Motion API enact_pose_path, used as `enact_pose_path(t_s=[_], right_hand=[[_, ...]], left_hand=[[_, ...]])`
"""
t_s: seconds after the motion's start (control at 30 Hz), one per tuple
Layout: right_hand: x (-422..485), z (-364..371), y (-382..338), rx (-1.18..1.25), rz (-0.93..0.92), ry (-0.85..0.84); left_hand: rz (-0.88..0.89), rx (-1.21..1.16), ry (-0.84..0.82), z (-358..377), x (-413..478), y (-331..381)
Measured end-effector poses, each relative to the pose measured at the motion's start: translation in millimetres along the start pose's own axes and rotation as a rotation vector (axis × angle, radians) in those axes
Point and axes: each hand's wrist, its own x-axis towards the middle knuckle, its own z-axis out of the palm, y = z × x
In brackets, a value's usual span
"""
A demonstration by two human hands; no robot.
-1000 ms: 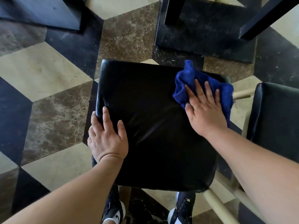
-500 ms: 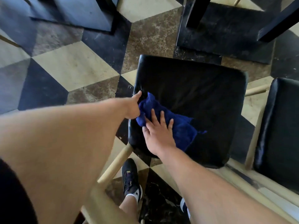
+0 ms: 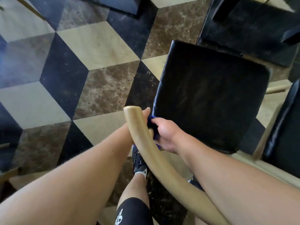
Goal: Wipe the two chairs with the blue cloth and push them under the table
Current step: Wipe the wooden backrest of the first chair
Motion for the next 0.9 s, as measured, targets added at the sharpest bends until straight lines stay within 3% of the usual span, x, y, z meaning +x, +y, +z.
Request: enact_pose_path(t_s=[0.07,0.23,0.33,0.5,0.6,0.67,0.73,0.8,0.9], right_hand=[[-22.8,0.3,-1.1,0.059,0.007,-0.045],[-94.5,5.8,-15.1,0.163,0.008,-0.123],[-134.3,4.7,-28.2,0.095,-0.012,-0.157],[-183.1,14.1,-46.9,0.02,-0.197,-0.232],[-205.4,31.9,-46.9,-0.327,-0.456,-0.14],[-217.3,44.3,-38.7,-0.771,-0.787,-0.082],[-222.9,51.6,-26.2,-1.018,-1.012,-0.025],[-222.1,55.0,-19.4,-1.133,-1.059,0.057],[-214.7,52.3,-13.4,-1.198,-0.975,0.13]], left_hand=[[0.065,-0.165,-0.031,3.9,-19.2,-3.6],[0.038,-0.59,-0.178,0.3,-79.2,-1.9],[0.043,-0.647,-0.236,-8.8,-114.0,4.9],[0.162,-0.641,-0.118,-18.4,-156.7,-1.5],[0.235,-0.659,-0.102,-20.9,-175.5,-6.9],[0.275,-0.711,-0.131,-24.9,-186.7,-9.7],[0.324,-0.795,-0.214,-28.0,-195.4,-13.9],[0.34,-0.814,-0.255,-29.2,-200.7,-16.3],[0.355,-0.715,-0.221,-30.5,-202.2,-20.6]])
